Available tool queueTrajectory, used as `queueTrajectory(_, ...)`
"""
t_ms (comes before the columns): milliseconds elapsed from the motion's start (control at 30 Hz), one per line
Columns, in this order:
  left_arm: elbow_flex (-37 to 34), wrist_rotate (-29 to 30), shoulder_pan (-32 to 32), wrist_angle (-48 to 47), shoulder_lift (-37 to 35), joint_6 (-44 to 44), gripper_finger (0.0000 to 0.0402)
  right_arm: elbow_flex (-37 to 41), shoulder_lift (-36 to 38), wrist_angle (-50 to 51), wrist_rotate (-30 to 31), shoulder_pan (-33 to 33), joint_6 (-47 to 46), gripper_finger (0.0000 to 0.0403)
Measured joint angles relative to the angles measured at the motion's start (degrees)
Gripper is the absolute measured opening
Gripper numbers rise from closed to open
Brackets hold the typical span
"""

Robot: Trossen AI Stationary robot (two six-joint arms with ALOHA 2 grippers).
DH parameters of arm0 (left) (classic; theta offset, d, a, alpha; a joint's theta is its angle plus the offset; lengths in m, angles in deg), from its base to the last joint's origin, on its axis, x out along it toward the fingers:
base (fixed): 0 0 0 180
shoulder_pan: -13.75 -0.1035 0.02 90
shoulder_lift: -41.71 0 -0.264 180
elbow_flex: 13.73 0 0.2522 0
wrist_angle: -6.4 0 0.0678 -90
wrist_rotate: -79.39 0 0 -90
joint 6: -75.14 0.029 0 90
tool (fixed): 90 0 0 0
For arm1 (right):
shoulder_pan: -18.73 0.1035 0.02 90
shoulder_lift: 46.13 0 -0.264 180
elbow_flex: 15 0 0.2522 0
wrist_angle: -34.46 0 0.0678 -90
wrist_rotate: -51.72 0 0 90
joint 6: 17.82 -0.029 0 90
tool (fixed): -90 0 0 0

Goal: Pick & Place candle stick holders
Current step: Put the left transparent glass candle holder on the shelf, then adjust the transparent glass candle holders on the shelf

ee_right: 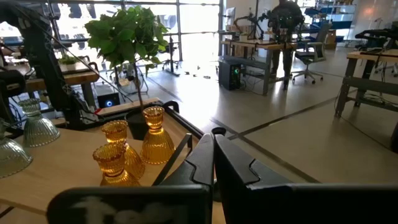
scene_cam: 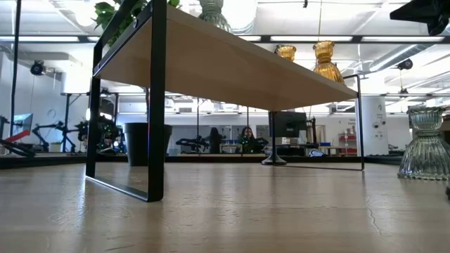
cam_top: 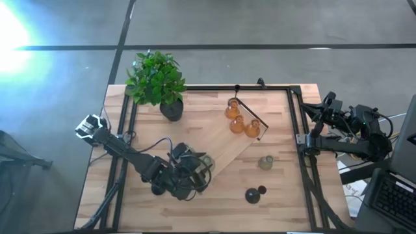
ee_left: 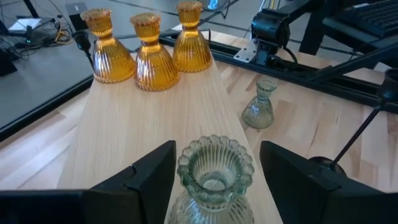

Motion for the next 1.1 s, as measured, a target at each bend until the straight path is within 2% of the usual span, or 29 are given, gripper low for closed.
queueTrajectory(333,3.8,0.7,0.0,-0.4,-0.1,4.1,0.0235,0.0,0.0,0.0,0.0,0.0,0.0,0.0008)
queueTrajectory(533,8.5,3.2,0.0,-0.3,-0.2,11.0,0.0235,0.0,0.0,0.0,0.0,0.0,0.0,0.0008)
queueTrajectory(1100,20.5,3.1,-0.9,0.6,-3.0,21.2,0.0235,0.0,0.0,0.0,0.0,0.0,0.0,0.0008)
